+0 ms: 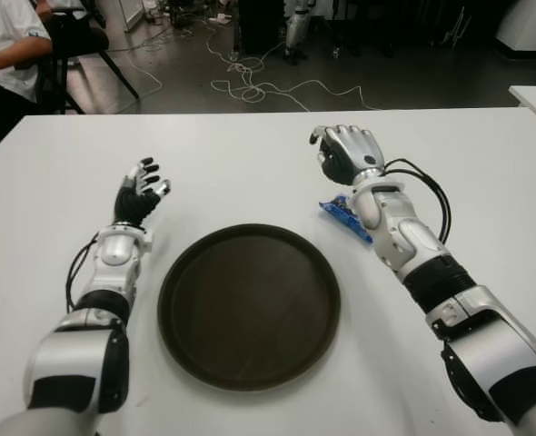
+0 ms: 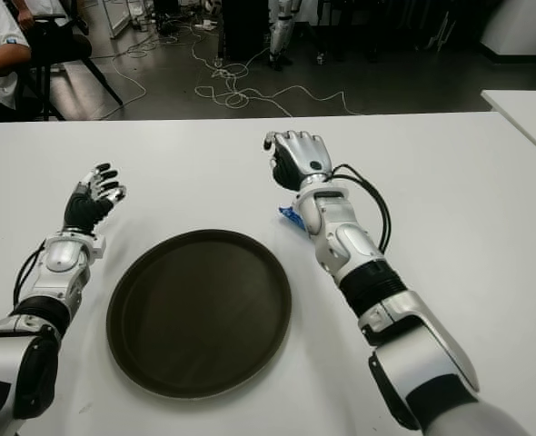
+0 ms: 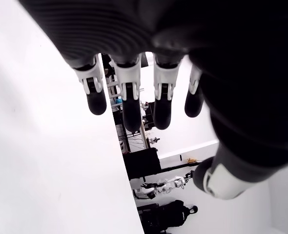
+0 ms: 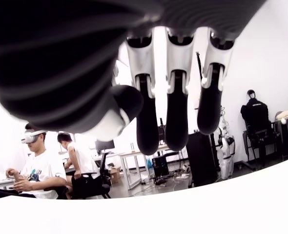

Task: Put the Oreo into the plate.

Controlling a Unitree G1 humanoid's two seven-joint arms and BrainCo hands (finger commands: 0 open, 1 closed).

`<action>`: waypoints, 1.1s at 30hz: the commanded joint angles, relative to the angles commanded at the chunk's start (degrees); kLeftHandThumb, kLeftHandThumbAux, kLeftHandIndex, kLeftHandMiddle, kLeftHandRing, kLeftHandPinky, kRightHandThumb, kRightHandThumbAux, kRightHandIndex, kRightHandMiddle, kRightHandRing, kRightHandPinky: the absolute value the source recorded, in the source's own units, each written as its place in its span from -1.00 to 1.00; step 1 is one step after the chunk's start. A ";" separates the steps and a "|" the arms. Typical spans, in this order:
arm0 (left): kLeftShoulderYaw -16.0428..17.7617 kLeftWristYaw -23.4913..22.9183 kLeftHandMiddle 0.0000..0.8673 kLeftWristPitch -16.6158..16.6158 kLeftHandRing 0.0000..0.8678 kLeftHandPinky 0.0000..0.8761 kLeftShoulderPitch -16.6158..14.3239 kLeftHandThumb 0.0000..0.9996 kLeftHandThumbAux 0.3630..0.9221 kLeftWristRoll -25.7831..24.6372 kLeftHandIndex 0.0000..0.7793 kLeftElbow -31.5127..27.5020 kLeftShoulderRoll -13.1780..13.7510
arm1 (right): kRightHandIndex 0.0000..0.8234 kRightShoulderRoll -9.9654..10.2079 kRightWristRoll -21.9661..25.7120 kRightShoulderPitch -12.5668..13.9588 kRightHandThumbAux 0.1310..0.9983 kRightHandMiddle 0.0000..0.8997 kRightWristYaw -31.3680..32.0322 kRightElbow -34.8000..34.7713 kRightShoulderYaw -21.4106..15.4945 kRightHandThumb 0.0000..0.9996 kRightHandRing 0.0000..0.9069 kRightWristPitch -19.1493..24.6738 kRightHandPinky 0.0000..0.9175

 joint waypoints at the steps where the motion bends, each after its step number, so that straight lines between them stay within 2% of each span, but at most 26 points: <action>1: -0.01 0.01 -0.62 0.04 -0.71 -0.78 0.00 -1.00 0.26 0.01 -0.68 -0.01 0.01 | -0.13 -0.06 -0.08 -0.01 0.33 0.06 0.08 -0.06 0.03 0.64 -0.02 0.18 -0.04; 9: 0.23 -0.30 -0.62 0.01 -0.71 -0.79 0.02 -1.00 0.21 -0.28 -0.67 -0.09 0.02 | -0.11 -1.52 -0.20 0.99 0.33 0.04 2.00 -1.86 -0.03 0.64 0.02 1.96 0.05; 11: 0.29 -0.39 -0.62 -0.19 -0.72 -0.80 0.08 -1.00 0.22 -0.37 -0.66 -0.19 -0.04 | -0.10 -1.82 -0.27 1.18 0.33 0.02 2.94 -2.33 0.12 0.64 -0.04 2.72 0.01; 12: 0.30 -0.42 -0.63 -0.27 -0.73 -0.81 0.11 -1.00 0.23 -0.39 -0.66 -0.22 -0.06 | -0.08 -1.93 -0.31 1.24 0.36 -0.15 3.38 -2.56 0.20 0.53 -0.14 3.11 -0.08; 13: 0.30 -0.43 -0.63 -0.32 -0.73 -0.81 0.13 -1.00 0.23 -0.39 -0.66 -0.24 -0.05 | -0.07 -2.03 -0.36 1.32 0.37 -0.21 4.07 -2.87 0.29 0.49 -0.17 3.71 -0.11; 15: 0.25 -0.33 -0.63 -0.31 -0.73 -0.82 0.15 -1.00 0.23 -0.32 -0.66 -0.25 -0.04 | -0.05 -2.31 -0.27 1.67 0.40 -0.50 5.72 -3.75 0.30 0.39 -0.42 4.94 -0.34; 16: 0.22 -0.25 -0.62 -0.28 -0.72 -0.81 0.16 -1.00 0.22 -0.27 -0.66 -0.25 -0.03 | -0.24 -2.48 -0.17 1.89 0.39 -0.60 6.56 -4.24 0.25 0.11 -0.53 5.50 -0.48; 17: 0.15 -0.10 -0.61 -0.24 -0.71 -0.79 0.17 -1.00 0.20 -0.17 -0.65 -0.24 -0.01 | -0.52 -2.70 -0.01 2.24 0.38 -0.74 7.37 -4.86 0.13 -0.29 -0.70 5.97 -0.67; 18: 0.10 0.00 -0.60 -0.21 -0.70 -0.79 0.18 -1.00 0.19 -0.09 -0.64 -0.23 0.01 | -0.69 -2.86 0.09 2.51 0.33 -0.84 7.93 -5.36 0.07 -0.54 -0.81 6.33 -0.79; 21: -0.01 0.21 -0.59 -0.28 -0.69 -0.77 0.19 -1.00 0.22 0.08 -0.64 -0.24 0.10 | -0.90 -3.01 0.17 2.98 0.25 -0.95 9.06 -6.36 0.01 -0.85 -0.94 7.25 -0.93; 24: 0.02 0.19 -0.59 -0.33 -0.68 -0.76 0.18 -1.00 0.25 0.06 -0.64 -0.26 0.12 | -0.97 -3.11 0.13 3.28 0.17 -0.98 9.72 -7.00 0.06 -0.95 -0.98 7.82 -0.98; 33: -0.02 -0.40 -0.61 -0.58 -0.69 -0.76 0.26 -1.00 0.14 0.05 -0.66 -0.20 0.34 | -1.00 -3.92 -0.69 5.48 0.04 -1.00 11.29 -10.03 0.36 -1.00 -1.00 9.32 -1.00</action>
